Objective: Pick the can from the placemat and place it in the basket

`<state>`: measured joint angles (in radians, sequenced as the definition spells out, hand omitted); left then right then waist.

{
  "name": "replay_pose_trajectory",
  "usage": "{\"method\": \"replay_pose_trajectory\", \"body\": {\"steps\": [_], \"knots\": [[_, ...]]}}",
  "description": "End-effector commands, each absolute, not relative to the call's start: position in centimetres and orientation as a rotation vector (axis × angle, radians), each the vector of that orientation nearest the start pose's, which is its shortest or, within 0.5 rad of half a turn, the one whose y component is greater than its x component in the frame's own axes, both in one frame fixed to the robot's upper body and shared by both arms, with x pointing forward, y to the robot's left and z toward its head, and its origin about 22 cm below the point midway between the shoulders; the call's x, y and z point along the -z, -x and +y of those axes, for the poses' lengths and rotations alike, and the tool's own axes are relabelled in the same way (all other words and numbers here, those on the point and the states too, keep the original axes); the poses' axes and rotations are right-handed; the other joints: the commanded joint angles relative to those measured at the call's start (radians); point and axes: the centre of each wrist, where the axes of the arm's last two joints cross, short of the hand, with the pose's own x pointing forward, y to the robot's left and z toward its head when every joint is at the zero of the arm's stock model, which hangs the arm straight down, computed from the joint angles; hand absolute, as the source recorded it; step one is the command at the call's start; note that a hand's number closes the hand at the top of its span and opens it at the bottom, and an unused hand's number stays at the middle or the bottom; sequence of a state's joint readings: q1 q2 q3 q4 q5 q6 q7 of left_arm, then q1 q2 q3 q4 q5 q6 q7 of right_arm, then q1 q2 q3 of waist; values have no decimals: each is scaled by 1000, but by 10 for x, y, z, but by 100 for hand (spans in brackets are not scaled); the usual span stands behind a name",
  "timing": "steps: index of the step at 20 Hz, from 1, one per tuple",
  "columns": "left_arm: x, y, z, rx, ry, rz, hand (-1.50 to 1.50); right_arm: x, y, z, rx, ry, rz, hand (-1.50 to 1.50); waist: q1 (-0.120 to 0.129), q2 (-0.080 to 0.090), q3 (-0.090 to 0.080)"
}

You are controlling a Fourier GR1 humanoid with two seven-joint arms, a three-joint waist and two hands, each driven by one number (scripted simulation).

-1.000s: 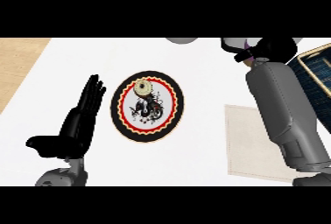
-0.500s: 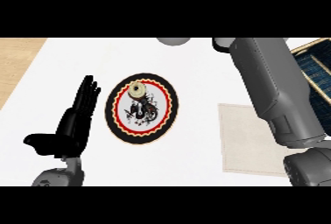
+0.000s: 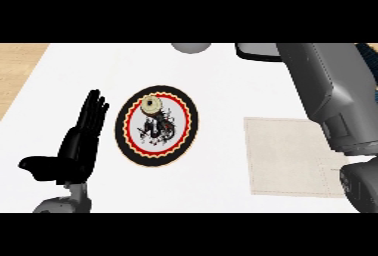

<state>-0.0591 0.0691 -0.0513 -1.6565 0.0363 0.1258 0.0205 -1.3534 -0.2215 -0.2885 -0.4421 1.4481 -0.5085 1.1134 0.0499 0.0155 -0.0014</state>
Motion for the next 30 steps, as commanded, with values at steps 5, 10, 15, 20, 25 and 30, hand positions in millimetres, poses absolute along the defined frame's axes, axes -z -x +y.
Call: {"method": "replay_pose_trajectory", "body": {"steps": [5,10,15,20,25,30], "knots": [[-47,-253,237,-19,-82,-1687,0,-232,-483,-183,163,1597,-785,150,-25,-10,1],[-36,-246,228,-41,-94,-1680,0,-209,-479,-212,209,1587,-810,150,-43,-17,1],[-38,-245,231,-49,-84,-1673,0,-198,-474,-240,200,1613,-793,150,-43,-15,1],[-34,-246,228,-55,-101,-1674,0,-198,-469,-253,143,1592,-738,150,-52,-18,1],[-27,-229,228,-40,-71,-1676,0,-177,-460,-285,116,1586,-689,150,-48,-18,1],[-33,-246,235,-37,-81,-1668,0,-135,-450,-313,146,1585,-670,150,-34,-9,2]]}}
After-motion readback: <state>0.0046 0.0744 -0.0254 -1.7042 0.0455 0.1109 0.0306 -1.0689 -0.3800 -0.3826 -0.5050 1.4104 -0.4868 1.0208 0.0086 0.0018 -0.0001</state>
